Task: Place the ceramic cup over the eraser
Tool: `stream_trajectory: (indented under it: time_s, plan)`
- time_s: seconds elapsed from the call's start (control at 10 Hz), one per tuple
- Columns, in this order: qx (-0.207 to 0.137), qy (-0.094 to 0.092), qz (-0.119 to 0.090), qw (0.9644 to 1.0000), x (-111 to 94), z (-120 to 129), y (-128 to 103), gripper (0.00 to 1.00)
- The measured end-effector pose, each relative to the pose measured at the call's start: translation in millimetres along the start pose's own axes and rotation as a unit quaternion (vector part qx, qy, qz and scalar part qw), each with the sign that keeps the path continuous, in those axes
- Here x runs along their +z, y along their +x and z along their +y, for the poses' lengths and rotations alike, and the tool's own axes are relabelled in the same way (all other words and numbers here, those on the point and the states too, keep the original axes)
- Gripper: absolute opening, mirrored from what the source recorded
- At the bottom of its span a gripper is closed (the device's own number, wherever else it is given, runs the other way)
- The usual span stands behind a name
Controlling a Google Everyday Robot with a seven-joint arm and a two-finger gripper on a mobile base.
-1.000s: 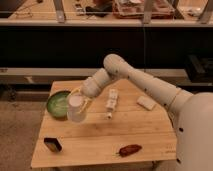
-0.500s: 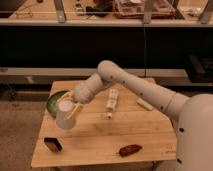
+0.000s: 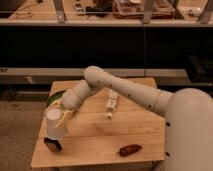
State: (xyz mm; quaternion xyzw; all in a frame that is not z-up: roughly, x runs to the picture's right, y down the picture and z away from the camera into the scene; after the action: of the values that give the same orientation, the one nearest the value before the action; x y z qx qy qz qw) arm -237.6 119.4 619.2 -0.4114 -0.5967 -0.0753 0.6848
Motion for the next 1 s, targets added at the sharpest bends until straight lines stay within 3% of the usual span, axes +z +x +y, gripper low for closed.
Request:
stream_trajectory:
  time_s: [0.2, 0.5, 0.7, 1.0]
  plan:
    - [-0.010, -0.025, -0.015, 0.9995, 19.9, -3.7, -15.1, 0.00]
    - [-0.017, -0.054, -0.015, 0.9983, 40.7, -3.9, -17.1, 0.00]
    - [-0.019, -0.066, -0.008, 0.9976, 52.8, -3.9, -6.4, 0.00]
    - [-0.024, -0.069, 0.004, 0.9974, 59.9, -8.4, 11.1, 0.00]
